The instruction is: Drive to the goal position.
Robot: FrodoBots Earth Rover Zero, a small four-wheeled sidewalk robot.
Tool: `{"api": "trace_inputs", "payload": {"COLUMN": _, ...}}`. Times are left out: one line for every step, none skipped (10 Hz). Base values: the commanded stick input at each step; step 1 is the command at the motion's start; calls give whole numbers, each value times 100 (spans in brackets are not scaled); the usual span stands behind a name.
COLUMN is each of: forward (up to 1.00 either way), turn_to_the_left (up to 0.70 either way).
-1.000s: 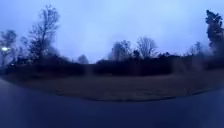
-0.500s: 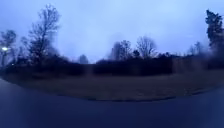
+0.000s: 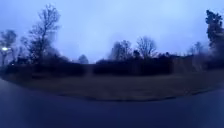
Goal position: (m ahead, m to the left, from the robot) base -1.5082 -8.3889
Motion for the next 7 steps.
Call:
{"api": "trace_inputs", "payload": {"forward": 0, "turn_to_the_left": -45}}
{"api": "trace_inputs", "payload": {"forward": 0, "turn_to_the_left": -45}}
{"api": "trace_inputs", "payload": {"forward": 0, "turn_to_the_left": -45}}
{"api": "trace_inputs", "payload": {"forward": 22, "turn_to_the_left": -47}}
{"api": "trace_inputs", "payload": {"forward": 43, "turn_to_the_left": -29}}
{"api": "trace_inputs", "payload": {"forward": 45, "turn_to_the_left": -27}}
{"api": "trace_inputs", "payload": {"forward": 45, "turn_to_the_left": -27}}
